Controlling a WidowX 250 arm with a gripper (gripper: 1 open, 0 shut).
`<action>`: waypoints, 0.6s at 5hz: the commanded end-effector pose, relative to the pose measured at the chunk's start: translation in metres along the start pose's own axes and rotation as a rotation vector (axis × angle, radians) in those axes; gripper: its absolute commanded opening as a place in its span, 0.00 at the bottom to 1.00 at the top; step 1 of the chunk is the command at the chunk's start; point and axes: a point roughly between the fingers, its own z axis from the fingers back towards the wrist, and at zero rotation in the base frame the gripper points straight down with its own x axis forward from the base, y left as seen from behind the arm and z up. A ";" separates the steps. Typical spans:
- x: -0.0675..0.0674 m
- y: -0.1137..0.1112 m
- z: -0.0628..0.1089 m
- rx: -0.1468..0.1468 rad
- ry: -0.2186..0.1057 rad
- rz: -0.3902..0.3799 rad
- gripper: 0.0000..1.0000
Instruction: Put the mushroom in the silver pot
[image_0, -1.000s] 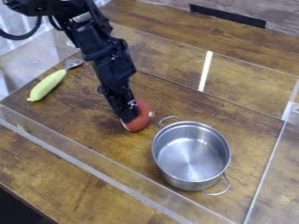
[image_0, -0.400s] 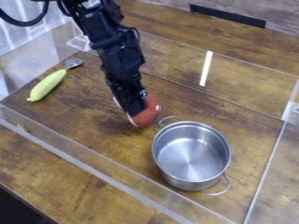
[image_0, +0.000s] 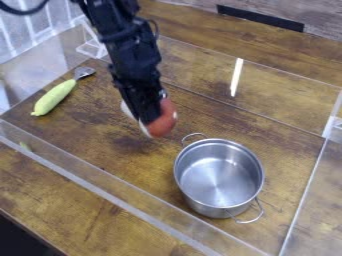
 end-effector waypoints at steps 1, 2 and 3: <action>0.021 -0.034 0.031 0.015 -0.059 -0.113 0.00; 0.025 -0.069 0.019 -0.037 -0.027 -0.210 0.00; 0.020 -0.106 0.012 -0.070 -0.003 -0.235 0.00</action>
